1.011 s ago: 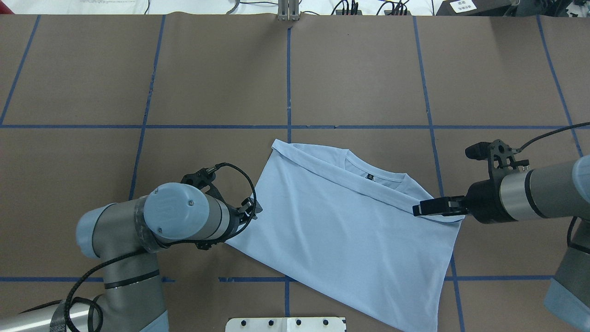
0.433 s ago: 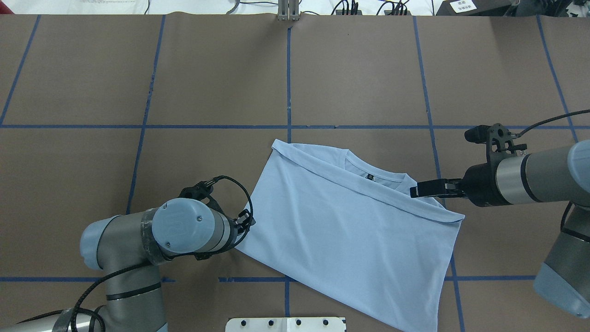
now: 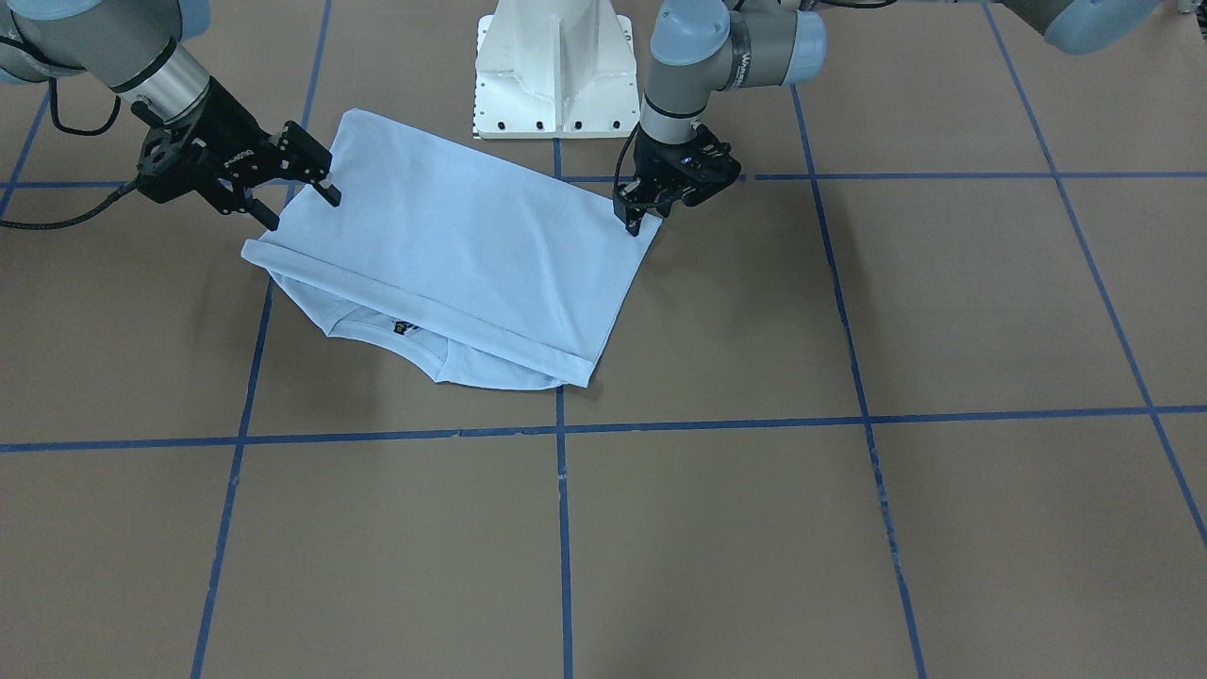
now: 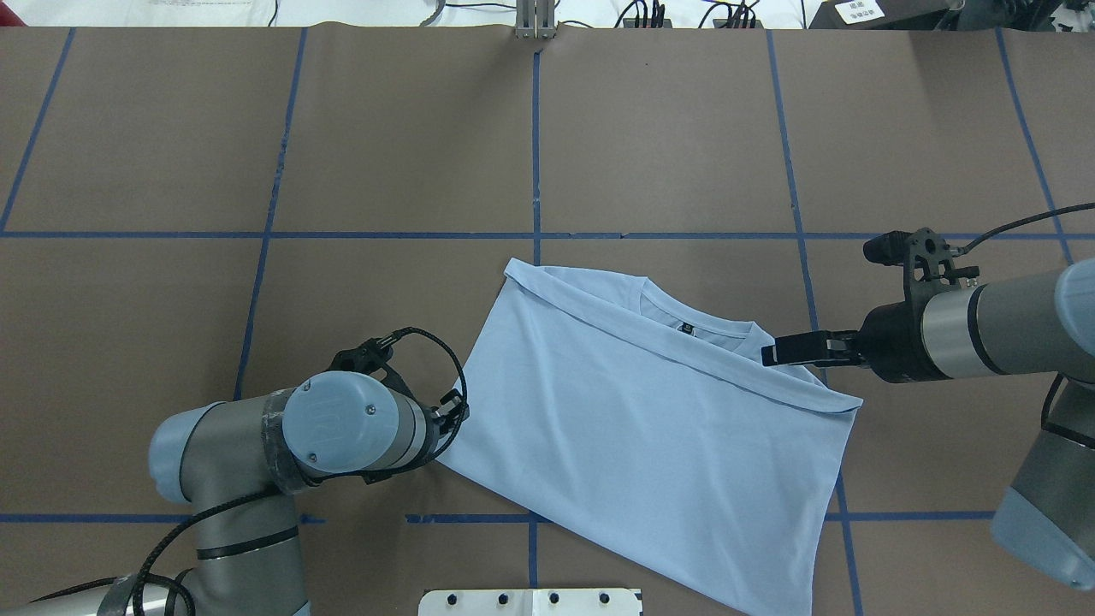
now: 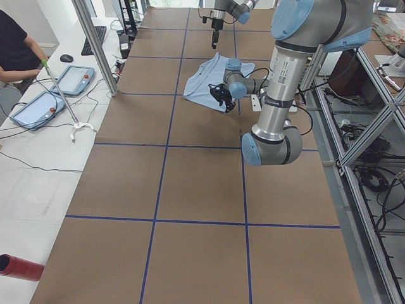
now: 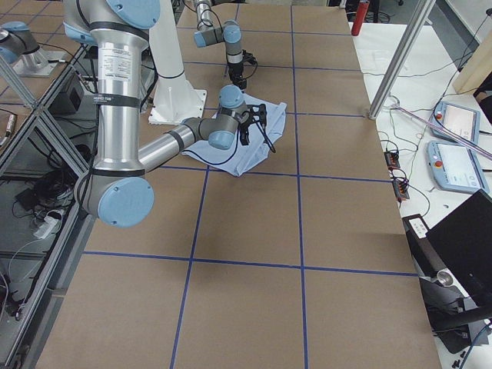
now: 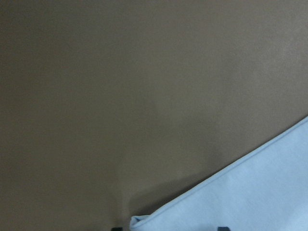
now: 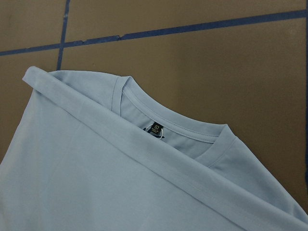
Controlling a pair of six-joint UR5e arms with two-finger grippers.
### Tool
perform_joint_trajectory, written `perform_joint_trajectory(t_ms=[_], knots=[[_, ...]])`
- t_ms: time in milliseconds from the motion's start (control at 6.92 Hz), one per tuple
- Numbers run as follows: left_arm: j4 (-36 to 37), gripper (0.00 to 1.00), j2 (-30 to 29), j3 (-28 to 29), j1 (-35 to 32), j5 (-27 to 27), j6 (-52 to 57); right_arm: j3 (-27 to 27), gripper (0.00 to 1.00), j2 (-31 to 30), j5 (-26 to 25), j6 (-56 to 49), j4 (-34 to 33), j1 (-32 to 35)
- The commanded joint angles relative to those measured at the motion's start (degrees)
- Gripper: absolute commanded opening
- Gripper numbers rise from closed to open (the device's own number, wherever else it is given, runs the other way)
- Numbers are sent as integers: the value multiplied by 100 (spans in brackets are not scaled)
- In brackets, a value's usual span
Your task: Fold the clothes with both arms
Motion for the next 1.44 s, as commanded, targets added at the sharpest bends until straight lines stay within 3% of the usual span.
perform_joint_trajectory(t_ms=[0,144,578,722,1011,1300], knots=[[18,7,11,23,20,13,-51,18,100,-1,4,0,0,16],[79,0,11,32,46,5,-51,18,100,8,4,0,0,24],[449,0,-147,-213,-67,-39,45,9,100,-1,30,0,0,68],[449,0,-278,-179,-451,-22,211,9,100,-1,39,0,0,68],[493,0,-358,284,-1085,39,799,9,100,-10,92,0,9,77],[319,0,-935,1283,-1630,242,1335,9,100,-10,101,0,9,165]])
